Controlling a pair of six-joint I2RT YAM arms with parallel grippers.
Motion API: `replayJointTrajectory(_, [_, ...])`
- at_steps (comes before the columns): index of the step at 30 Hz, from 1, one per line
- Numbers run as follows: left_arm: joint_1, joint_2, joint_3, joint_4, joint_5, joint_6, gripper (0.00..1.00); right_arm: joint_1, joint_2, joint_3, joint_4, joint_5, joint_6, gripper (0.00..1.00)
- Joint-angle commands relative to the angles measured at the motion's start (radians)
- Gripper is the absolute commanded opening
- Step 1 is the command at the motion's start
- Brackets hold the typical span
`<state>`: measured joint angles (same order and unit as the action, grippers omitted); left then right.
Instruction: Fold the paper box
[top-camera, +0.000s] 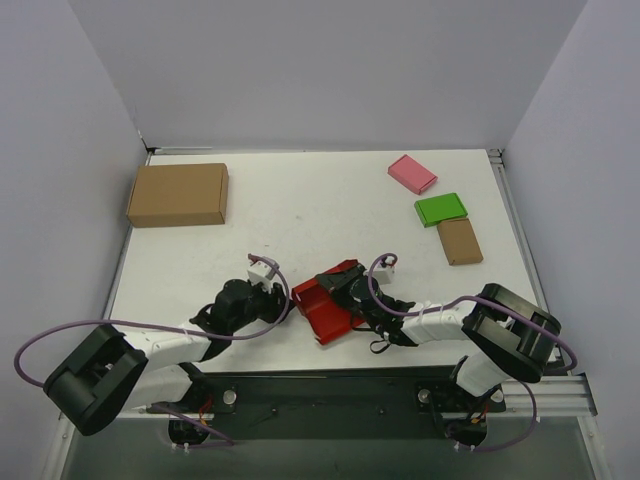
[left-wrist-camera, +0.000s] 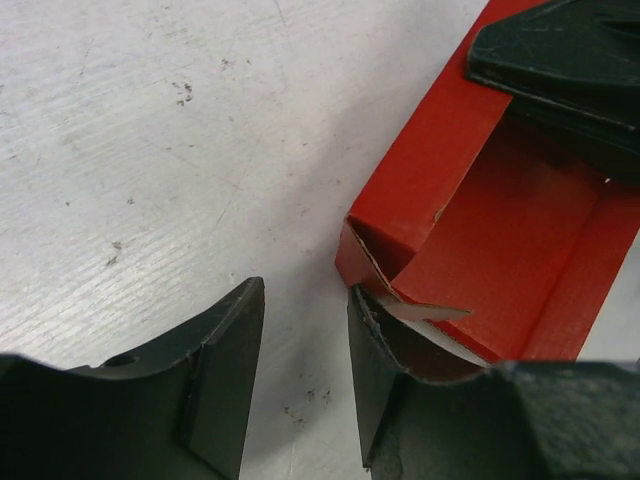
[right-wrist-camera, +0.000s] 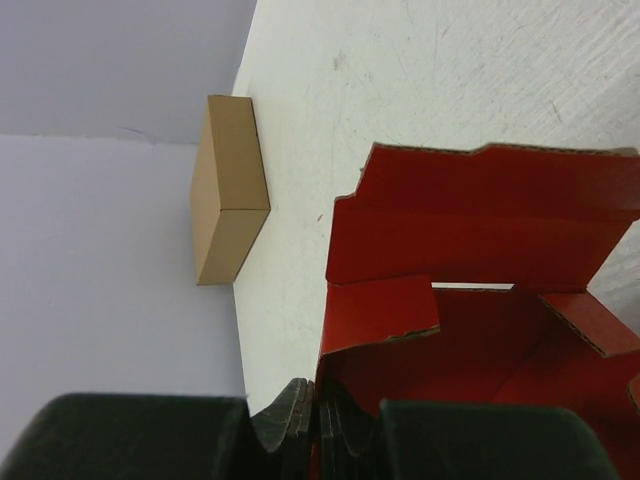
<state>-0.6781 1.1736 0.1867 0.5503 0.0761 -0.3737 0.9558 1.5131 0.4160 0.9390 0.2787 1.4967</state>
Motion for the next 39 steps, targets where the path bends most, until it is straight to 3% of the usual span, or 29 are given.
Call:
replayJointTrajectory(1, [-0.018,0.021,-0.006,0.151,0.071,0.028,0.49,-0.002,0.007,0.006,-0.006,0.016,-0.033,0.00])
replayJointTrajectory(13, [-0.066,-0.020,-0.050,0.198,0.090,0.038,0.53,0.001,0.004,0.007,-0.009,0.011,-0.035,0.00])
replayJointTrajectory(23, [-0.101,-0.091,-0.070,0.129,-0.032,0.036,0.61,0.003,0.001,0.009,-0.014,0.013,-0.036,0.00])
replayJointTrajectory(39, [-0.156,0.084,-0.020,0.336,-0.114,0.044,0.49,0.020,0.001,0.010,-0.031,0.020,-0.038,0.00])
